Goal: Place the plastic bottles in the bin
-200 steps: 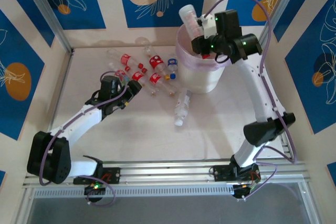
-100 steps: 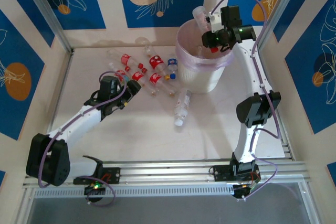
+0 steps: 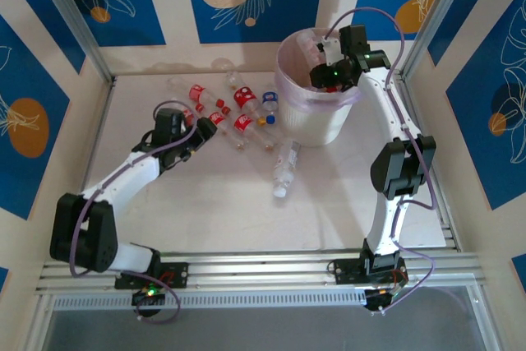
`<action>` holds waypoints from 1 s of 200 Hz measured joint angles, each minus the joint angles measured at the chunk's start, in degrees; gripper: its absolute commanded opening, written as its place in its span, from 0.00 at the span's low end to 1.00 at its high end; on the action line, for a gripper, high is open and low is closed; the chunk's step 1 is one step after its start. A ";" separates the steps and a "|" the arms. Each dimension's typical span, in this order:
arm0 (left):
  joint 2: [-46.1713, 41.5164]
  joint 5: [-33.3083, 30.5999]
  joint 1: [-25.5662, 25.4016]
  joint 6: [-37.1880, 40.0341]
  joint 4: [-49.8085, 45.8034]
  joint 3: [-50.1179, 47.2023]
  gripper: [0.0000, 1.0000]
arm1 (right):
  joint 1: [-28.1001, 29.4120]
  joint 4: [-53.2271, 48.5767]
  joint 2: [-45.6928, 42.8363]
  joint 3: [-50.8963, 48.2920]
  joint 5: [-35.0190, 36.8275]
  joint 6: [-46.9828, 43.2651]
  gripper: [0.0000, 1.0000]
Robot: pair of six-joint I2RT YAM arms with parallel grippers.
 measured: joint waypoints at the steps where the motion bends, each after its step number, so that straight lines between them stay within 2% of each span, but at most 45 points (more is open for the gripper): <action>1: 0.13 0.00 0.09 0.07 0.02 0.09 0.92 | 0.00 0.02 0.00 0.00 0.00 -0.04 0.54; 27: 5.84 -0.22 2.95 1.90 0.26 3.82 0.92 | -0.24 1.16 0.00 -0.28 -0.24 0.04 0.63; 46: 10.08 -0.50 4.04 3.41 0.26 7.06 0.92 | -0.46 1.42 0.00 -0.35 -0.26 0.22 0.74; 83: 15.82 -0.68 4.39 5.46 0.22 12.76 0.92 | -0.61 1.03 0.00 0.07 -0.31 -0.04 0.76; 112: 19.06 -1.64 4.39 6.75 -0.09 15.80 0.94 | -0.68 -1.03 0.20 4.48 -0.57 -0.07 0.90; 138: 21.20 -3.37 4.52 7.69 -0.94 18.16 0.95 | -0.79 -2.58 0.20 10.23 -0.90 -0.42 0.99; 168: 23.34 -6.27 5.29 8.15 -1.79 20.96 0.95 | -0.98 -4.98 -1.16 14.08 -1.73 -0.68 1.00; 200: 26.29 -10.71 6.86 7.72 -2.14 23.45 0.91 | -0.81 -7.39 -7.78 12.96 -3.43 0.17 1.00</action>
